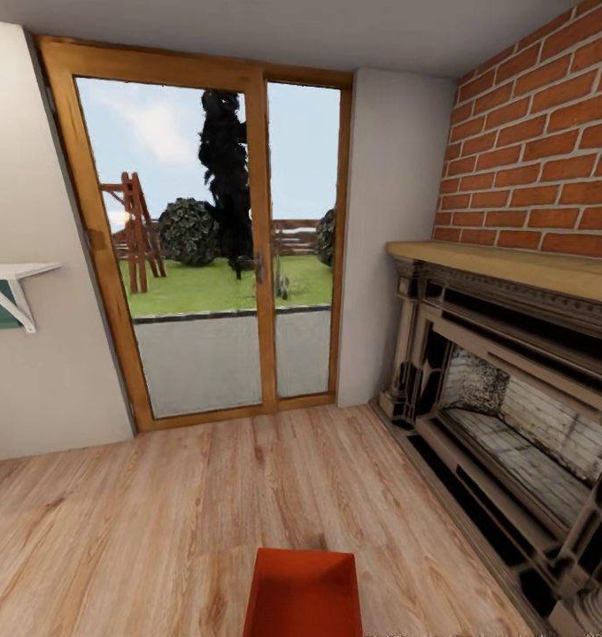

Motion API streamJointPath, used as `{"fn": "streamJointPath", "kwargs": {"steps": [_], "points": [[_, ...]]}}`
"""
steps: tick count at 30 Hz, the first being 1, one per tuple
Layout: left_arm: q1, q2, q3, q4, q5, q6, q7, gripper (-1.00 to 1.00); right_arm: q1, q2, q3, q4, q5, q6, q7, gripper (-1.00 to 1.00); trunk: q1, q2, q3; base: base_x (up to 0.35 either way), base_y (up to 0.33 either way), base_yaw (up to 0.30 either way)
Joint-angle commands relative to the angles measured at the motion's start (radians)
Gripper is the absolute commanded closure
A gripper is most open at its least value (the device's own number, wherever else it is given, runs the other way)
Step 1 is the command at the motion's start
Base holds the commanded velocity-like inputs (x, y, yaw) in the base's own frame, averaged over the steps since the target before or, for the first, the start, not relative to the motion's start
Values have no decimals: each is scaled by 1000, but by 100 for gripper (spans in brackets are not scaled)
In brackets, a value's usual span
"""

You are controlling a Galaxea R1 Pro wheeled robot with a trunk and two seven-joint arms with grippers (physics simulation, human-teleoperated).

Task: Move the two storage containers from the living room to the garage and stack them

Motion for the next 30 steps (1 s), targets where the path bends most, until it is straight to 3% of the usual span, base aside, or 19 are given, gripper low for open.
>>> {"fn": "streamJointPath", "kwargs": {"steps": [1,8,30], "points": [[0,0,-9,0,8,-2,2,-100,-2,0,8,3,-7,-5,-2,-100,0,-1,-2,0,0,-225],[0,0,-9,0,8,-2,2,-100,-2,0,9,3,-7,-5,-2,-100,0,-1,-2,0,0,-125],[0,0,-8,0,9,-2,3,-100,-2,3,9,3,-5,-2,-1,-100,0,-1,-3,0,0,-5]]}}
